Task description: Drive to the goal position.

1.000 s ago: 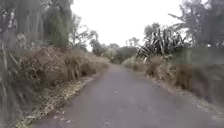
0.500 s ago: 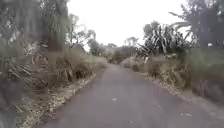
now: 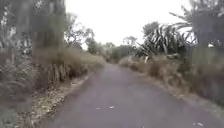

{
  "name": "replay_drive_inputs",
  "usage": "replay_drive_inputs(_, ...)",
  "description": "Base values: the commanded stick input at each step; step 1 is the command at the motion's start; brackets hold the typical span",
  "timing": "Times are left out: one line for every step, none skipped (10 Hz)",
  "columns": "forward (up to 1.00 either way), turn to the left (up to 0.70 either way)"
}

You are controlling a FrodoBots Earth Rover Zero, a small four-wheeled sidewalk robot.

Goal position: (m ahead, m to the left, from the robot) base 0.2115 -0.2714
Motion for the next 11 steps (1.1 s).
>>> replay_drive_inputs(0.85,0.0)
replay_drive_inputs(0.85,0.0)
replay_drive_inputs(0.85,0.0)
replay_drive_inputs(0.85,0.0)
replay_drive_inputs(0.85,0.0)
replay_drive_inputs(0.85,0.0)
replay_drive_inputs(0.85,0.0)
replay_drive_inputs(0.85,0.0)
replay_drive_inputs(0.85,0.0)
replay_drive_inputs(0.85,0.0)
replay_drive_inputs(0.85,0.0)
